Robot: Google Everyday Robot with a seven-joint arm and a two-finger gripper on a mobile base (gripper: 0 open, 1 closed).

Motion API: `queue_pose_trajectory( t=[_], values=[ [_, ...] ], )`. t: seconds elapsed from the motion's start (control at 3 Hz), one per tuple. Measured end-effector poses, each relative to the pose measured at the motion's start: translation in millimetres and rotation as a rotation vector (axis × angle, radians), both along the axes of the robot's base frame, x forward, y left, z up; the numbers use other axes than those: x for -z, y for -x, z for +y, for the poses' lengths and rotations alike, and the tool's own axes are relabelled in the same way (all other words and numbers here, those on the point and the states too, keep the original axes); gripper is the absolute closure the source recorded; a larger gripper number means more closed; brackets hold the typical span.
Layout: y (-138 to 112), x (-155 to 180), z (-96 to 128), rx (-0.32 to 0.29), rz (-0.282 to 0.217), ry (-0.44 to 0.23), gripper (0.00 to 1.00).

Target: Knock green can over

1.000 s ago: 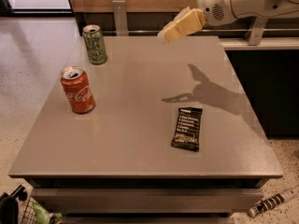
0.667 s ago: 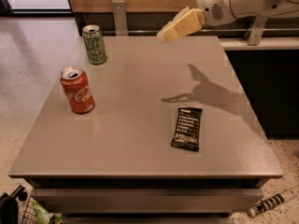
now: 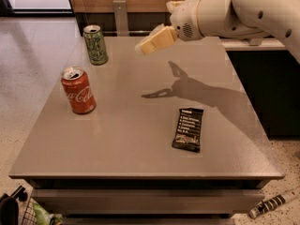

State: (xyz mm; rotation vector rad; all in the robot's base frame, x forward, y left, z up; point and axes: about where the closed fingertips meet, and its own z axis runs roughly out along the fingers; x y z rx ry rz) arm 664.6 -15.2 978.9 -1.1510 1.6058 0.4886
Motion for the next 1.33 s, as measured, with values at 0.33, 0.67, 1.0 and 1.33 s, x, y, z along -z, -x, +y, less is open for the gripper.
queue_pose_trajectory(
  t=[0.33,0.67,1.0,1.33],
  values=[
    [-18,37,54,-0.040,0.023,-0.085,0.00],
    [-31,61,90,-0.074,0.044,-0.147,0.00],
    [-44,92,136,-0.099,0.078,-0.232,0.00],
    [-62,108,159,-0.093,0.082,-0.281,0.00]
  ],
)
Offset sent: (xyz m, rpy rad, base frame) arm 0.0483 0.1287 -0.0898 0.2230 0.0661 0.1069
